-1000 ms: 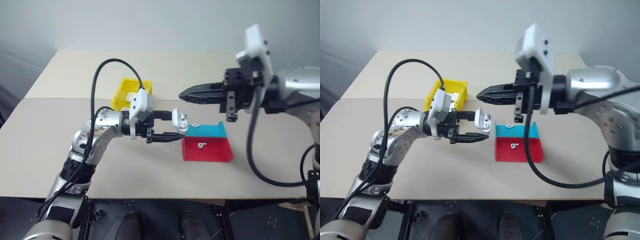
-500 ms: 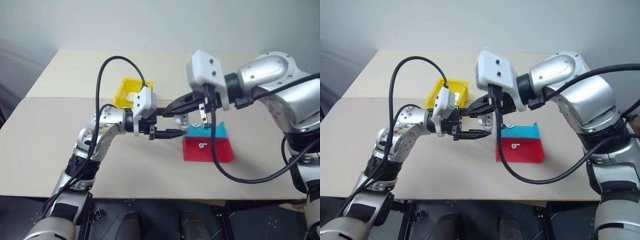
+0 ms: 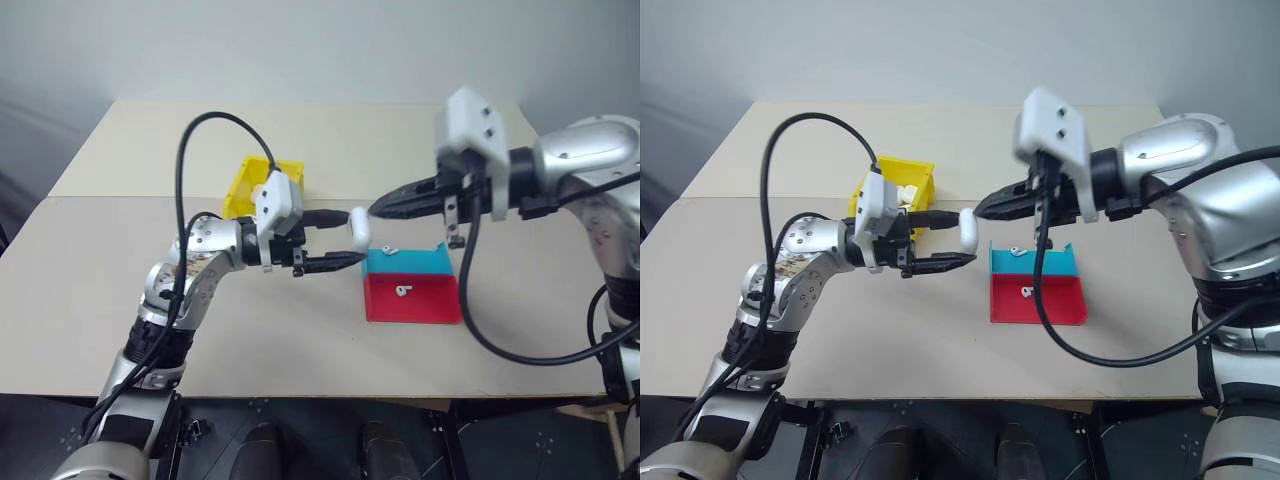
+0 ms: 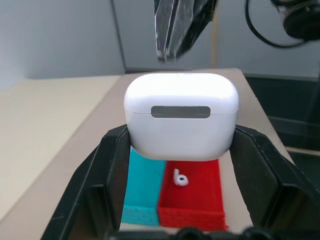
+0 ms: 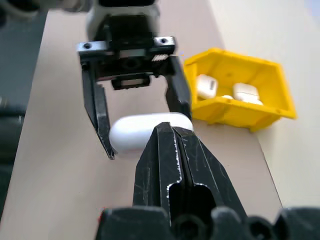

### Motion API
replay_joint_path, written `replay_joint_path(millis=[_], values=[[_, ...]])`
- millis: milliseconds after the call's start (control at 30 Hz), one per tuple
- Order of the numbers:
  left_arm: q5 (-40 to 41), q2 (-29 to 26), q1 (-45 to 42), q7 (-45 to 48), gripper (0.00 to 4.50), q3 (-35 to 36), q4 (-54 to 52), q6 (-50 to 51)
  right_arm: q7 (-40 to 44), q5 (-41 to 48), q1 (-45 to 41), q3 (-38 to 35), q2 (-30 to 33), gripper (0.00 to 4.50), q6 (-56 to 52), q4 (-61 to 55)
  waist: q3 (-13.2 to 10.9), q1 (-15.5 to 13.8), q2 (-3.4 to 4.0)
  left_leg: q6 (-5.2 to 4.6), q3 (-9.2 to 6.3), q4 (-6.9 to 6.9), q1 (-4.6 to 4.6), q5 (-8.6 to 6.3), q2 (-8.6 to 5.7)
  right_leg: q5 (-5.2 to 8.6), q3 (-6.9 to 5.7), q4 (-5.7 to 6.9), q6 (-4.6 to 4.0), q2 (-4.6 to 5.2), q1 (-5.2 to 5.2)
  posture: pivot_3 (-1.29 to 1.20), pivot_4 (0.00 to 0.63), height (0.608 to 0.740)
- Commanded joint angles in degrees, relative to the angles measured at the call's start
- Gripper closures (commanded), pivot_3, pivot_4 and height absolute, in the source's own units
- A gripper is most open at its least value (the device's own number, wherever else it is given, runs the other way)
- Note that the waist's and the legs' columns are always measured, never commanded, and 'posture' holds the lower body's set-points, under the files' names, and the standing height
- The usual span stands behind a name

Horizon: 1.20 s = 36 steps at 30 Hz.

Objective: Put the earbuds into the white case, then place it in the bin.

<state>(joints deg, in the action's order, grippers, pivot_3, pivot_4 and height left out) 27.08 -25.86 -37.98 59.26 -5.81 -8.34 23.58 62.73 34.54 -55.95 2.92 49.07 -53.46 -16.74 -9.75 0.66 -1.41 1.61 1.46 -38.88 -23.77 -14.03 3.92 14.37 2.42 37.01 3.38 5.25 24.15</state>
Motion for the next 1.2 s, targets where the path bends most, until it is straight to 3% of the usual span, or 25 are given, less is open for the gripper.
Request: replay_joint_path(millis=[33, 200, 333, 533, 700, 867, 900, 1033, 1200], values=[[0.78, 0.17, 1.02, -4.07, 1.77, 4.07, -2.66, -0.93, -7.39, 8.92, 4.14, -13.16, -2.43, 4.47, -6.98, -4.6, 0.0, -0.09, 0.0, 0.0, -0.01, -0.01, 0.0, 0.0, -0.01, 0.0, 0.0, 0.0, 0.0, 0.01, 0.0, 0.0, 0.15, 0.74], [-3.0, 1.86, 2.8, -19.05, 1.77, 8.88, -3.37, 2.69, -16.06, 14.38, 18.23, -22.86, -4.0, 4.47, -10.4, -14.32, 0.01, -0.75, -0.01, 0.0, -0.06, 0.0, -0.01, 0.0, -0.01, -0.01, -0.04, 0.01, 0.01, 0.01, -0.07, 0.0, 0.15, 0.74], [-5.14, 3.42, 2.69, -30.17, 1.77, 11.8, -3.71, 7.52, -23.83, 15.84, 24.87, -23.33, -4.77, 4.47, -12.88, -20.27, 0.01, -0.77, -0.01, 0.0, -0.06, -0.06, 0.02, 0.0, -0.03, -0.01, 0.0, -0.03, 0.03, 0.01, -0.05, 0.0, 0.15, 0.74], [-16.67, 7.48, -1.94, -49.47, 1.77, 10.19, 3.48, 14.16, -31.34, 19.44, 29.34, -24.55, -7.77, 4.47, -11.53, -25.78, 0.05, -0.86, -0.09, 0.0, -0.07, -0.06, 0.06, 0.0, -0.05, -0.01, -0.01, -0.04, 0.03, 0.0, -0.09, 0.0, 0.15, 0.74], [-19.73, 8.36, -4.72, -50.18, 1.77, 7.15, 9.96, 15.87, -33.74, 21.52, 29.4, -23.69, -7.23, 4.47, -10.49, -26.3, 0.05, -0.9, -0.09, 0.0, -0.07, -0.02, 0.03, 0.0, -0.07, -0.01, -0.02, -0.04, 0.03, 0.01, -0.08, 0.0, 0.15, 0.74], [-21.17, 9.05, -8.63, -48.33, 0.12, 5.59, 20.0, 12.41, -35.26, 22.74, 28.72, -22.51, -6.76, 4.5, -9.64, -25.92, 0.05, -1.14, -0.09, 0.0, -0.07, -0.02, 0.04, 0.0, -0.08, -0.01, -0.03, -0.13, 0.03, 0.01, -0.09, 0.0, 0.15, 0.74], [-21.06, 8.95, -8.91, -47.72, 0.02, 5.68, 20.11, 11.83, -35.49, 23.19, 28.74, -22.58, -6.57, 4.5, -9.62, -25.9, 0.05, -1.16, -0.09, 0.0, -0.07, -0.01, 0.03, 0.0, -0.08, -0.01, -0.03, -0.14, 0.03, 0.01, -0.08, 0.0, 0.15, 0.74], [-20.08, 8.47, -8.08, -46.57, 0.02, 7.04, 16.69, 11.28, -36.3, 24.91, 29.28, -23.22, -5.68, 4.5, -9.1, -25.87, 0.05, -0.98, -0.09, 0.0, -0.07, 0.02, 0.0, 0.0, -0.07, -0.02, -0.02, -0.14, 0.03, 0.01, -0.05, 0.0, 0.15, 0.74], [-14.87, 3.82, -0.07, -39.43, 0.02, 11.27, 1.49, 10.47, -34.63, 22.23, 33.4, -22.99, -5.67, 4.5, -3.77, -27.06, 0.05, -0.51, -0.09, 0.0, -0.07, 0.04, 0.01, 0.0, -0.06, -0.02, -0.01, -0.07, 0.03, 0.01, -0.05, 0.0, 0.15, 0.74]])
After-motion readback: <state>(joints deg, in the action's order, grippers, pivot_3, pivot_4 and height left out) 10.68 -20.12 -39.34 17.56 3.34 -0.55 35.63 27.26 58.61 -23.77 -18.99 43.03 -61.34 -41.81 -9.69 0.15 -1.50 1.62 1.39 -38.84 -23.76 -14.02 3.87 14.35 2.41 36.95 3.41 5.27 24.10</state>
